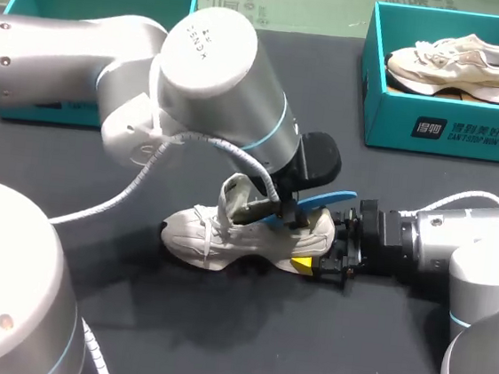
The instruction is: Take the shoe out of the shoebox, open the shoe tongue, remove and reinsert the insole, then place the shoe into the shoebox
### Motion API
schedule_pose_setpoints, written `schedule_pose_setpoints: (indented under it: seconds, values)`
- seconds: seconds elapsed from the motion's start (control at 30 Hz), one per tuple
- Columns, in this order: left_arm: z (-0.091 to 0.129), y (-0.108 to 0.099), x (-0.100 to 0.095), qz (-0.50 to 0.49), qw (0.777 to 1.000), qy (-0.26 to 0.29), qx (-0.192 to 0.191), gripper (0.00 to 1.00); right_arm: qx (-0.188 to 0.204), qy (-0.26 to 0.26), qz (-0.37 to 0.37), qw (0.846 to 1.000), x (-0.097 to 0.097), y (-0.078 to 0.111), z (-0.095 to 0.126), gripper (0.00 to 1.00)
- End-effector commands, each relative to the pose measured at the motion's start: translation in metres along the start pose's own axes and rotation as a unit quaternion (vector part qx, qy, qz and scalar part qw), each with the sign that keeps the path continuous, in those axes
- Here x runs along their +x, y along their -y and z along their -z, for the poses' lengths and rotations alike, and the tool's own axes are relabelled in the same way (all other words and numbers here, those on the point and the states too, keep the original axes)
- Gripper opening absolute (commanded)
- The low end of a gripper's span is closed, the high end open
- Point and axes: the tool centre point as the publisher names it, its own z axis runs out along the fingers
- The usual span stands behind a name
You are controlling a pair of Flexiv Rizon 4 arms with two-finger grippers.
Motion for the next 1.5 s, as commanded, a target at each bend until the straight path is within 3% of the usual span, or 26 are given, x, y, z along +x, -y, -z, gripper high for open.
schedule_pose_setpoints:
  seconds: [0.03, 0.77, 0.93, 1.13, 1.4, 1.43, 1.47, 1.5]
  values:
    - [-0.008, 0.002, -0.002, 0.004, 1.000, 0.005, -0.005, 0.71, 0.002, 0.000, -0.001, 1.000, 0.001, 0.001, -0.001, 0.00]
    - [-0.036, -0.002, -0.014, 0.014, 1.000, -0.009, -0.002, 0.66, 0.002, 0.000, -0.001, 1.000, 0.001, 0.001, -0.001, 0.00]
    - [-0.039, 0.000, -0.015, 0.015, 1.000, -0.014, 0.003, 0.49, 0.002, 0.000, -0.001, 1.000, 0.001, 0.001, -0.001, 0.00]
    - [-0.043, -0.001, -0.017, 0.017, 1.000, -0.019, 0.007, 0.45, 0.002, 0.000, -0.001, 1.000, 0.001, 0.001, -0.001, 0.00]
    - [-0.045, -0.001, -0.017, 0.015, 1.000, -0.025, 0.009, 0.29, 0.002, 0.000, -0.001, 1.000, 0.001, 0.001, -0.001, 0.00]
    - [-0.045, -0.001, -0.017, 0.014, 0.999, -0.028, 0.010, 0.22, 0.002, 0.000, -0.001, 1.000, 0.001, 0.001, -0.001, 0.00]
    - [-0.045, -0.001, -0.017, 0.014, 0.999, -0.030, 0.011, 0.07, 0.002, 0.000, -0.001, 1.000, 0.001, 0.001, -0.001, 0.00]
    - [-0.045, -0.001, -0.017, 0.014, 0.999, -0.031, 0.012, 0.00, 0.002, 0.000, -0.001, 1.000, 0.001, 0.001, -0.001, 0.00]
